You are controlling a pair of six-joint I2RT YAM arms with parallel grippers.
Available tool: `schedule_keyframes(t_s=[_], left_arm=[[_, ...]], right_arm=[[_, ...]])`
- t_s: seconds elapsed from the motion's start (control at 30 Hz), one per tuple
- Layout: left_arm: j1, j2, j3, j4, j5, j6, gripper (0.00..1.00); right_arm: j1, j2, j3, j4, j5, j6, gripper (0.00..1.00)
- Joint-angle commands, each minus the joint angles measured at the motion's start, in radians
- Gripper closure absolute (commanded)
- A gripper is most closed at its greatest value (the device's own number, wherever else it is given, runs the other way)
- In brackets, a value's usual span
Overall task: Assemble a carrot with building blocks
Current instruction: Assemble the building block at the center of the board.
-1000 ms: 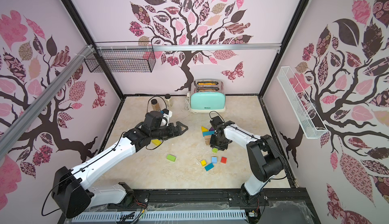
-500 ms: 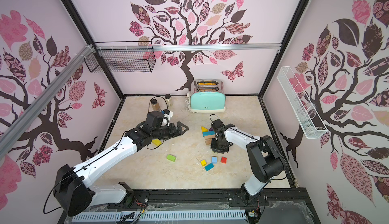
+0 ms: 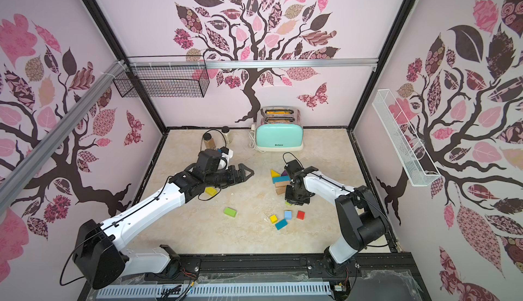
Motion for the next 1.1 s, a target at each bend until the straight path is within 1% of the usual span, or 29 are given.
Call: schedule_keyframes(t_s=[0.0,0.13,0.37,0.57,0.6,0.63,0.73,0.77,0.9,1.07], left_arm=[[-0.002,0.003,0.018,0.021,0.003,0.008,0.02],[-0.002,0.003,0.019,0.015,0.001,0.010,0.02],[-0.002,0.003,0.017,0.017,0.002,0.012,0.02],[-0.002,0.005,0.014,0.020,0.003,0.012,0.02],[-0.002,0.005,0.014,0.020,0.003,0.012,0.02],[-0.002,0.004,0.014,0.018,0.003,0.014,0.02],[-0.002,0.003,0.009,0.025,0.000,0.012,0.02],[-0.002,0.005,0.007,0.028,0.001,0.011,0.02],[-0.003,0.016,0.004,0.041,0.009,0.005,0.02],[-0.005,0.016,0.005,0.042,0.009,0.003,0.02]], right_arm=[[-0.001,0.052,-0.003,0.045,-0.003,-0.003,0.81],[-0.002,0.085,0.006,0.089,-0.039,0.004,0.81],[-0.001,0.101,0.033,0.099,-0.044,0.001,0.81],[-0.001,0.099,0.045,0.115,-0.098,-0.001,0.81],[-0.001,0.092,0.055,0.093,-0.096,-0.009,0.80],[0.005,0.072,0.057,0.068,-0.088,-0.020,0.76],[0.017,-0.014,0.054,0.004,-0.054,-0.037,0.51],[0.022,-0.041,0.052,-0.018,-0.053,-0.043,0.48],[0.054,-0.102,0.045,-0.081,-0.063,-0.047,0.43],[0.109,-0.098,-0.001,-0.095,-0.049,-0.033,0.38]])
